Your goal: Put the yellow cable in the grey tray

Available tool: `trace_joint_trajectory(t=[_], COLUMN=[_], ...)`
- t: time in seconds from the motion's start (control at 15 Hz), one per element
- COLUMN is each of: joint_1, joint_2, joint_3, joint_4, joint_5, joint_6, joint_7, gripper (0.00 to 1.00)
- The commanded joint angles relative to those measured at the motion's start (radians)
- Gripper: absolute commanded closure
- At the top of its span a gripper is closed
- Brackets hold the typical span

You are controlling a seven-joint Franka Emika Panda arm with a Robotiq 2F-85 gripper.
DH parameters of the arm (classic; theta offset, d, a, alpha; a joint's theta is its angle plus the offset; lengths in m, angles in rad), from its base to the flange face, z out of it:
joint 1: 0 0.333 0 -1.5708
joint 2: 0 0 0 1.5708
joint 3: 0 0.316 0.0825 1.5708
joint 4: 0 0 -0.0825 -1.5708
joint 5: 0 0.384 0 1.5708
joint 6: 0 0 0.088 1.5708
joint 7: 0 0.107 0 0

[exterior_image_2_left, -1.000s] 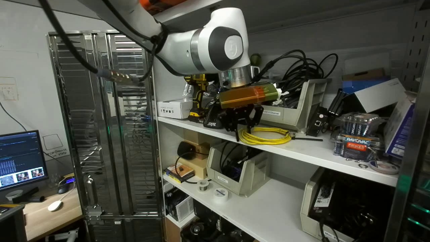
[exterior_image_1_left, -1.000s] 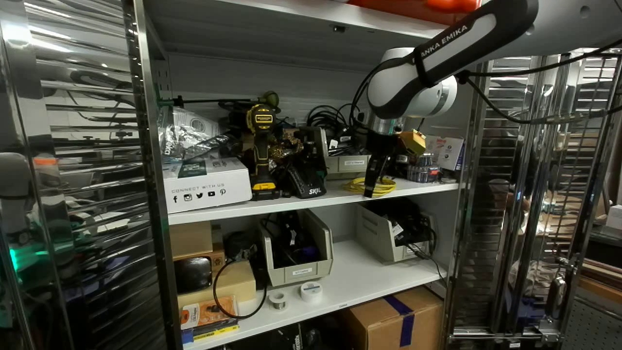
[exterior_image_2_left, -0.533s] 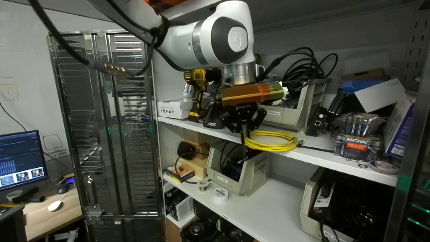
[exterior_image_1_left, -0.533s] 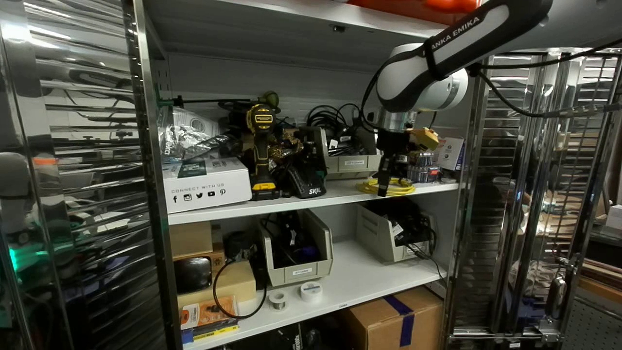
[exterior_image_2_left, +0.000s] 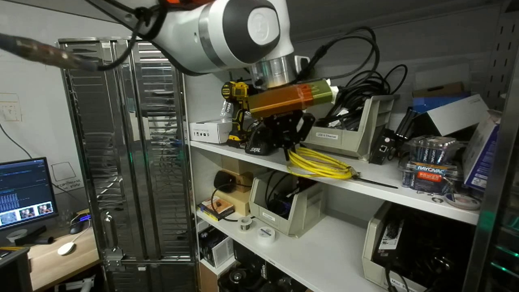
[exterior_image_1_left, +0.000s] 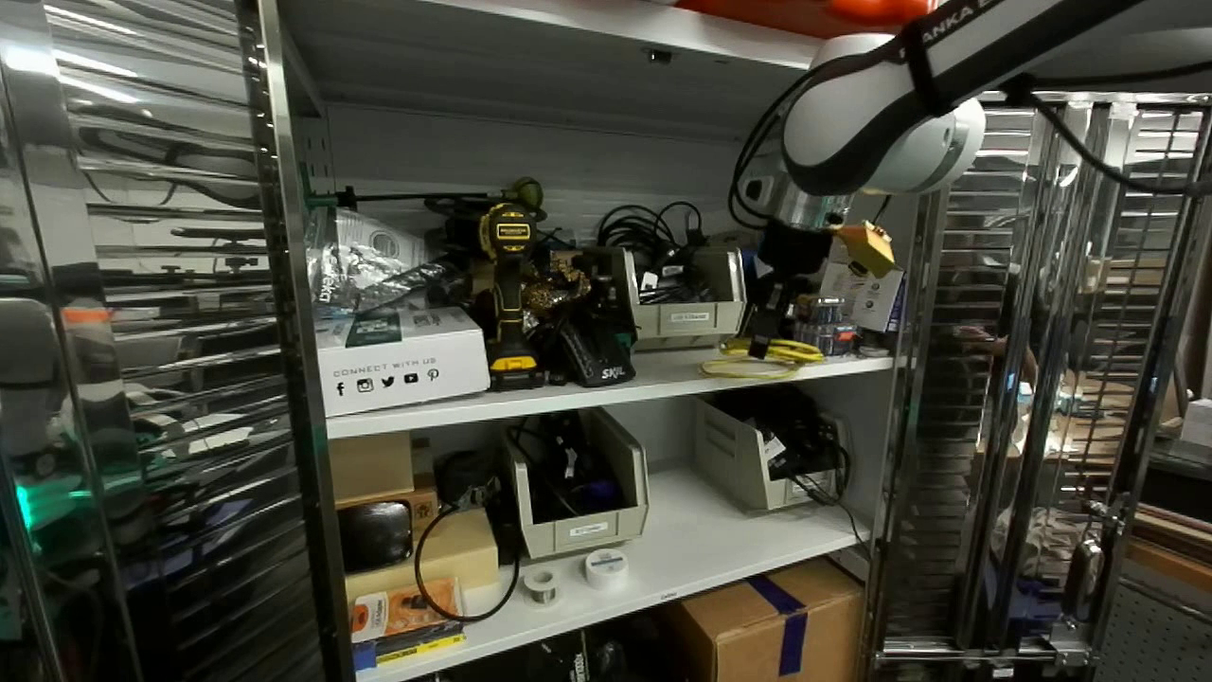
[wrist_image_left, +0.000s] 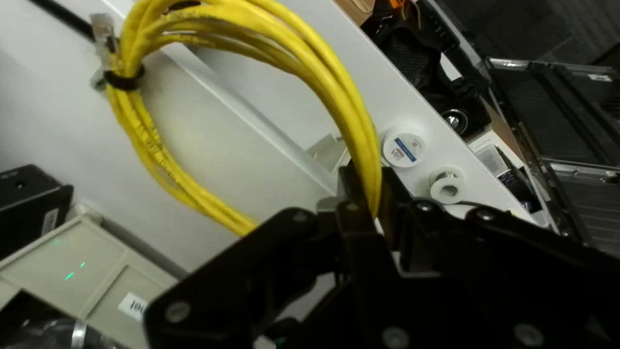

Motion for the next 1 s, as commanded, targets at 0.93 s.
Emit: trace_joint_trajectory(t=[0.93], joint_1=[-0.282], joint_2=[-0.046], joint_3=[0.199], joint_4=[-0.035], joint_5=[-0.768], joint_6=[0.851], joint_7=[0.720], gripper=[0.91])
